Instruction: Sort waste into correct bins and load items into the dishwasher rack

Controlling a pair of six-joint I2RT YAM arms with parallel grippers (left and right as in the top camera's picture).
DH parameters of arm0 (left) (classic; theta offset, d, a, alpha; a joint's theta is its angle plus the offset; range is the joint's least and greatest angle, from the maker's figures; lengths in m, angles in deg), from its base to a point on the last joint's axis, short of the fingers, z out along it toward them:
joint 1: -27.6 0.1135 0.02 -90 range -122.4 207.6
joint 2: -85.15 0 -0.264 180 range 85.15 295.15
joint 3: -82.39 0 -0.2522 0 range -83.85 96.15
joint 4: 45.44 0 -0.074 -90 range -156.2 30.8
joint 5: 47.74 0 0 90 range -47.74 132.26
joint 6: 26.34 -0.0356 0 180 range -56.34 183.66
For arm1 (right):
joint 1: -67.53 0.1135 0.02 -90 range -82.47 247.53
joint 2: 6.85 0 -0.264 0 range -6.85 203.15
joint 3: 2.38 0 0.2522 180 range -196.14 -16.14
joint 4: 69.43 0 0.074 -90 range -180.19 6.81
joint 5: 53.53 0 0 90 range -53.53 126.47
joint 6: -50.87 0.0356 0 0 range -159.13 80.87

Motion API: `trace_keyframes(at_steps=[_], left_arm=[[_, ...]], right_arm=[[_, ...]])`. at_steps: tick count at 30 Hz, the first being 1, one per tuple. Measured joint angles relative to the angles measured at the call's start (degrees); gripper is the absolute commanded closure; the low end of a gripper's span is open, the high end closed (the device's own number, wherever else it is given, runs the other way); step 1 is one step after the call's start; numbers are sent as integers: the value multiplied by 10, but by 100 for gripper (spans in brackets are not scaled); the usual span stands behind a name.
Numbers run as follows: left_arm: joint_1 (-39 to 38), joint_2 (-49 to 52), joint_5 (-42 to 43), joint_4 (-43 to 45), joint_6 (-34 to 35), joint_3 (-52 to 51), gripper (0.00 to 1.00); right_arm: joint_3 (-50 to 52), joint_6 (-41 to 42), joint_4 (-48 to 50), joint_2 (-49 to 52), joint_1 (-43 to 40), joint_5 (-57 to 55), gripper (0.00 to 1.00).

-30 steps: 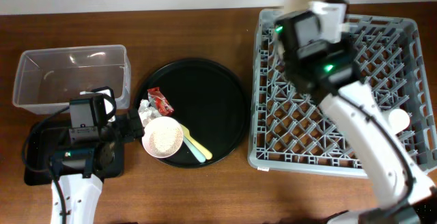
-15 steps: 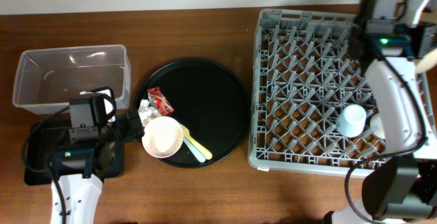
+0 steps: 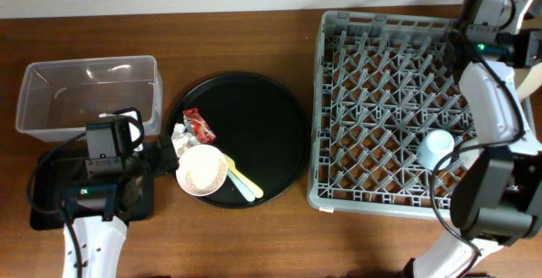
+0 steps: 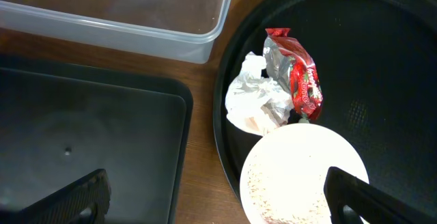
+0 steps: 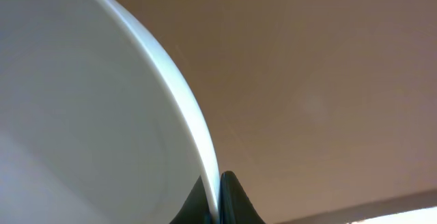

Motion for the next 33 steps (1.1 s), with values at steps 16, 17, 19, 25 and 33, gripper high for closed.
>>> trace_keyframes(at_steps=[16, 17, 19, 25, 33], left_arm=[[0, 0, 0, 0, 0, 0, 1], [0, 0, 0, 0, 0, 0, 1], [0, 0, 0, 0, 0, 0, 1], [0, 0, 0, 0, 0, 2, 1], [0, 0, 0, 0, 0, 2, 1]], right_arm=[[0, -86, 28, 21, 71, 84, 37], [0, -92, 29, 21, 80, 85, 34], [0, -104, 33, 21, 102, 82, 28], [-2, -122, 57, 21, 218, 30, 2], [-9, -54, -27, 15, 410, 34, 0]])
